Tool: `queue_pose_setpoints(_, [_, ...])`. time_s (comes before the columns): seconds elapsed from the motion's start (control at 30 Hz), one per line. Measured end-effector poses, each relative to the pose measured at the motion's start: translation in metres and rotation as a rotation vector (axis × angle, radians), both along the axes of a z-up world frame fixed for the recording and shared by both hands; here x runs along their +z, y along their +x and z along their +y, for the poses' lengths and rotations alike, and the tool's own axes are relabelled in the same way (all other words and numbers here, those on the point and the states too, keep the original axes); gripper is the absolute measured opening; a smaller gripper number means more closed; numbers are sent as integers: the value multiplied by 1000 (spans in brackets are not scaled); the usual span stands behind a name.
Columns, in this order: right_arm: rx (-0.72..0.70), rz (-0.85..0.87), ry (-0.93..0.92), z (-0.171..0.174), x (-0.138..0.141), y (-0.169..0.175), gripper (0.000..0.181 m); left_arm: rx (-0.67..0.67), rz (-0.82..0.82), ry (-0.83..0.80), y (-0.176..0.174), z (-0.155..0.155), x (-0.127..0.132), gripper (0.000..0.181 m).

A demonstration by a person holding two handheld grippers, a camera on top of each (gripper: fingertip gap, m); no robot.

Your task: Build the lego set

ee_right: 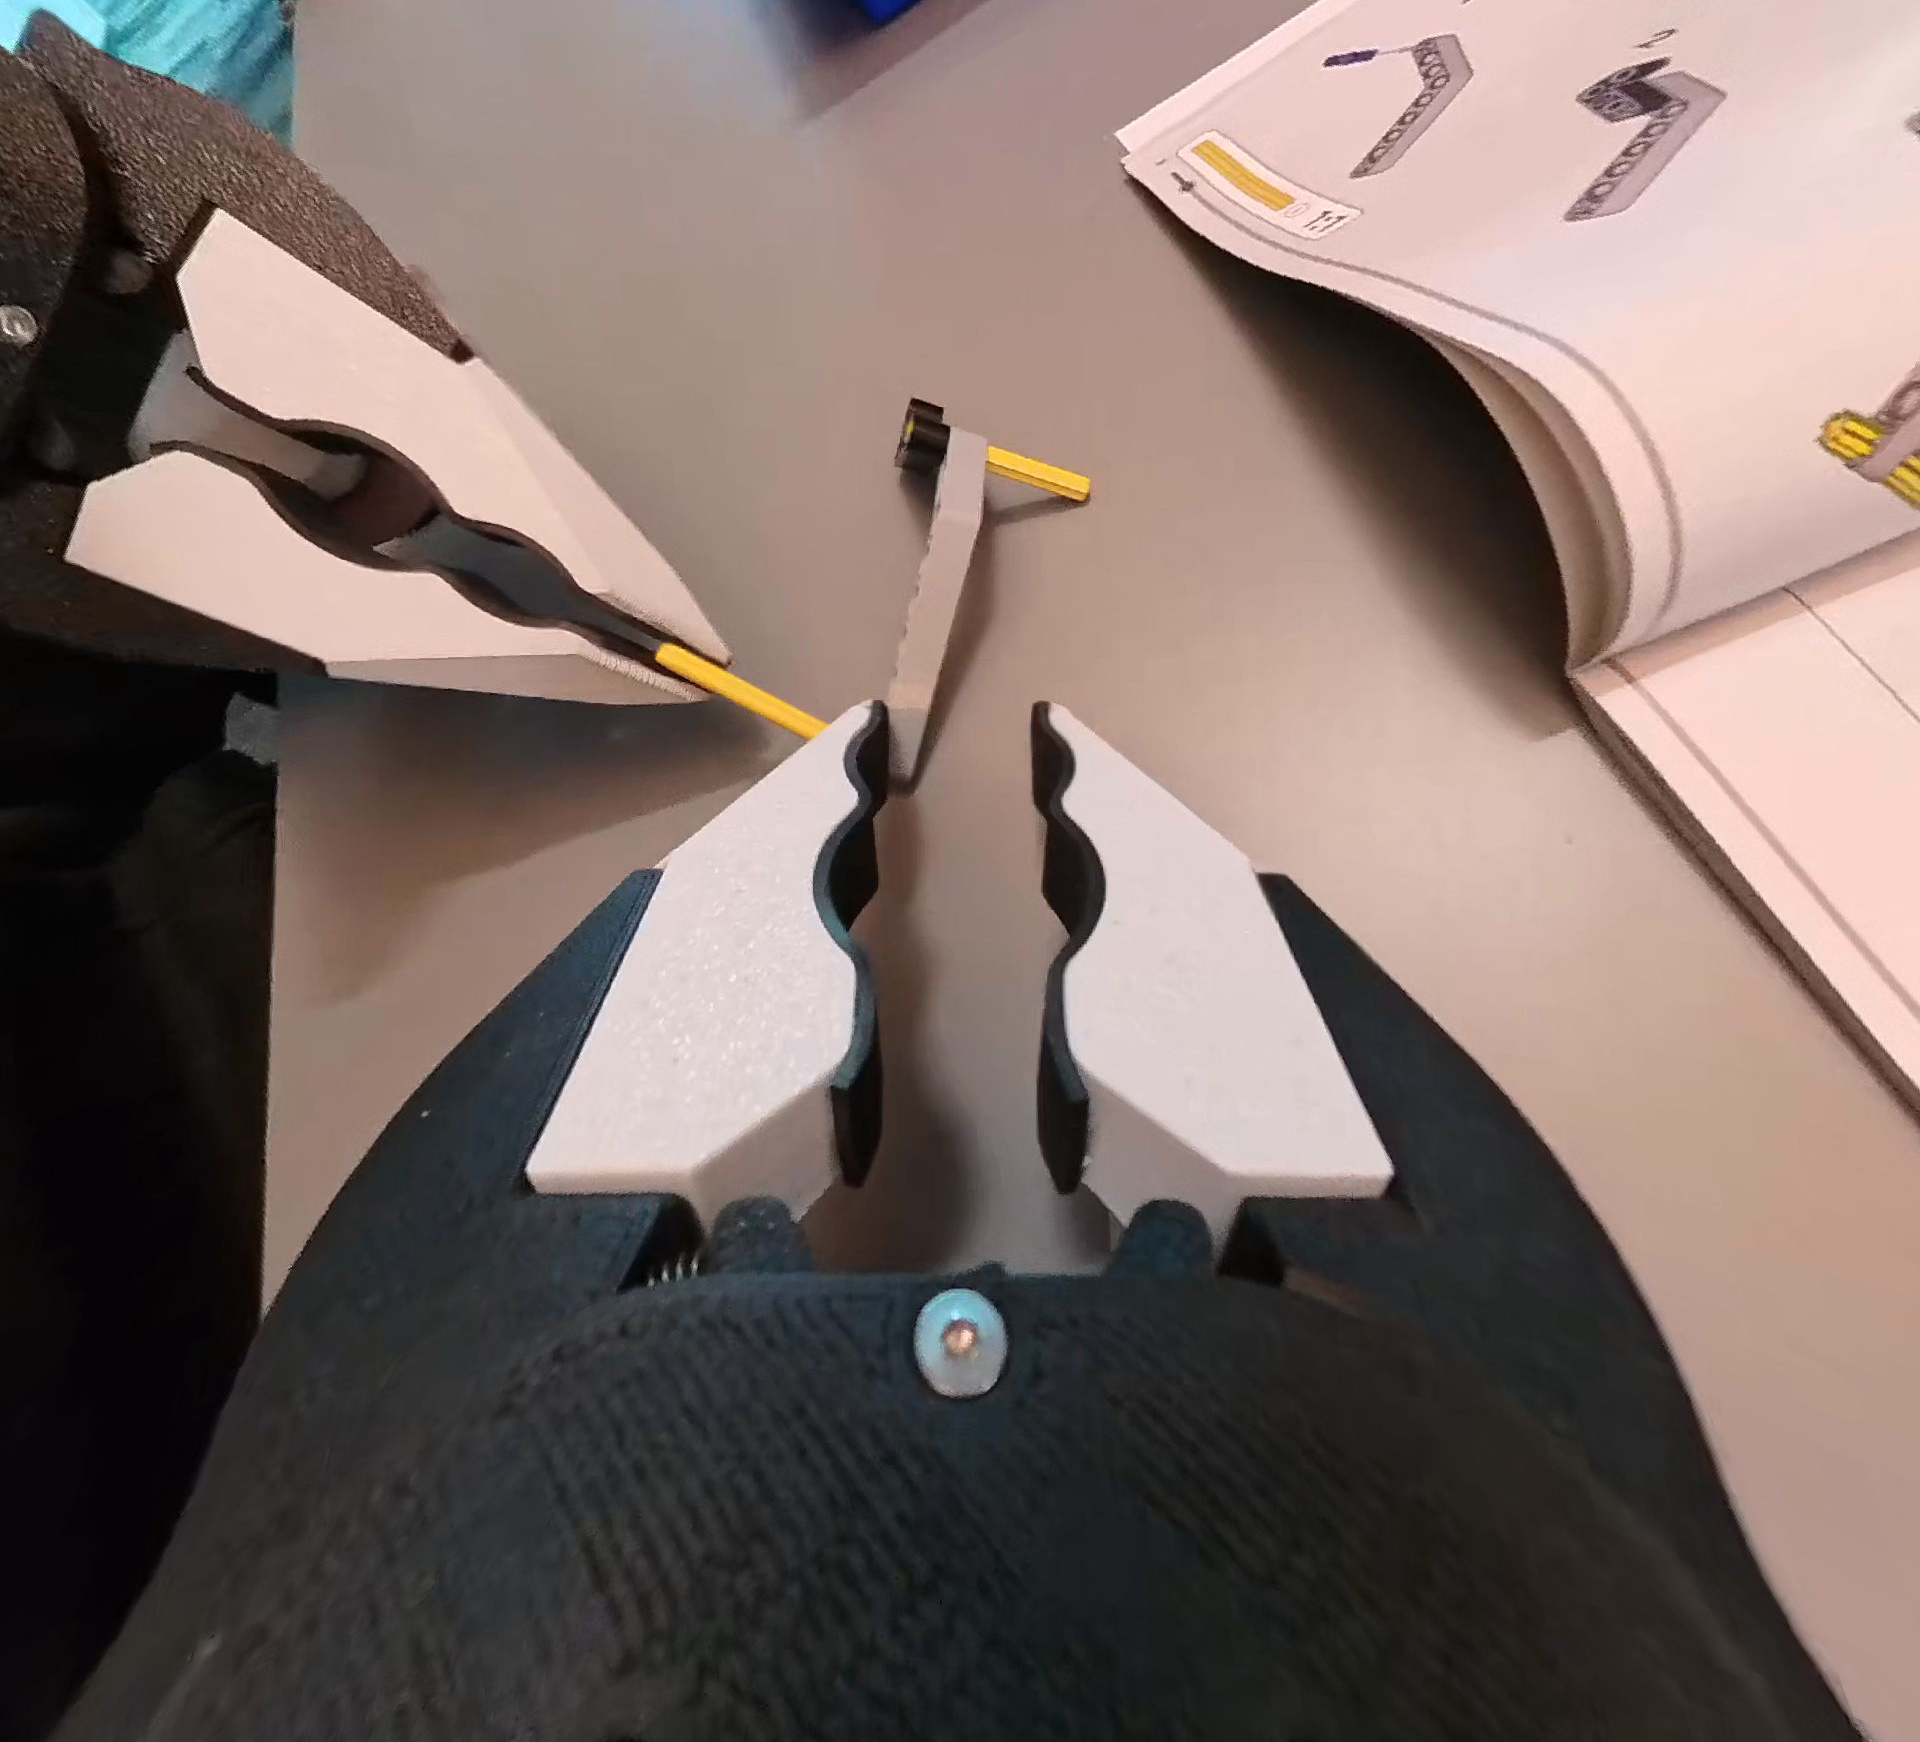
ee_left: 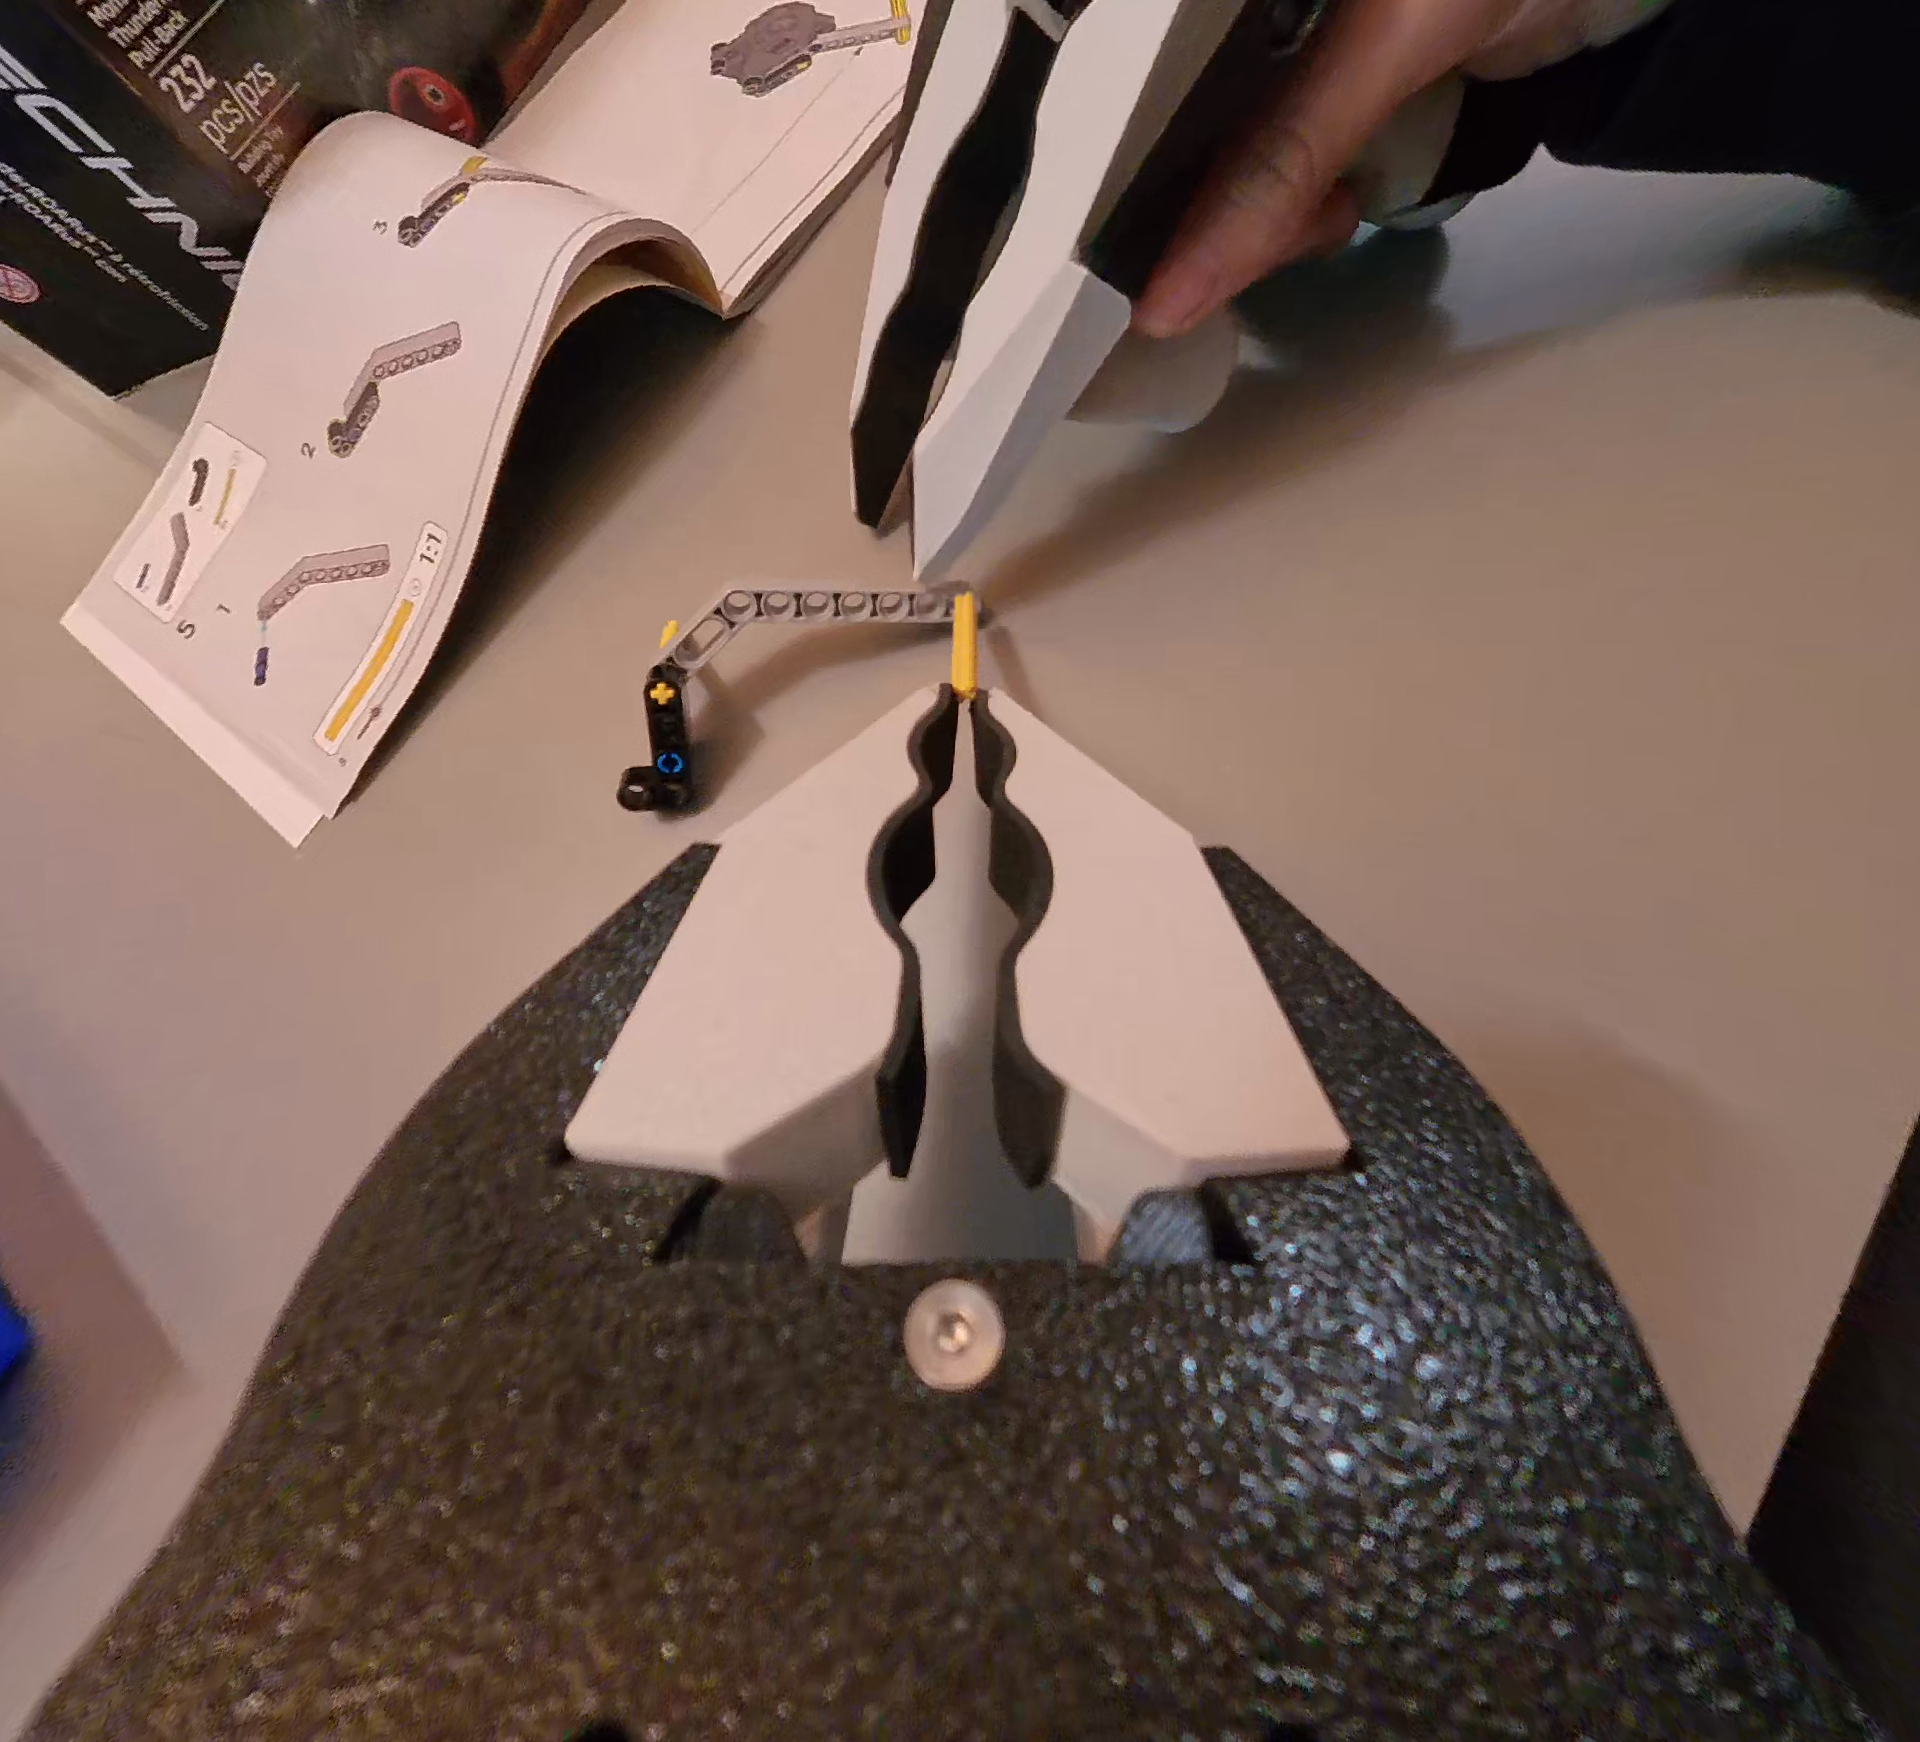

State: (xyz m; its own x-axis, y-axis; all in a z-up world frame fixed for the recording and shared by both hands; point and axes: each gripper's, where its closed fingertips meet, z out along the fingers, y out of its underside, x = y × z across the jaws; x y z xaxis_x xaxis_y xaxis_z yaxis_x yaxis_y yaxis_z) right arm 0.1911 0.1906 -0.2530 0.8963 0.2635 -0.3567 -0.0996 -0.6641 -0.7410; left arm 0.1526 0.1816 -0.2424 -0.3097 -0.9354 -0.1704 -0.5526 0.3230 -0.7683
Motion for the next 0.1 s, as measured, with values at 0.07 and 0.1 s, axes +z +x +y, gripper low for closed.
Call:
queue_pose_setpoints(0.07, [15,7,-7,0,-1,-4,19,2,-4,13,-1,0,1,0])
queue_pose_setpoints(0.1, [14,16,-8,0,0,-5,18,3,-4,18,-1,1,1,0])
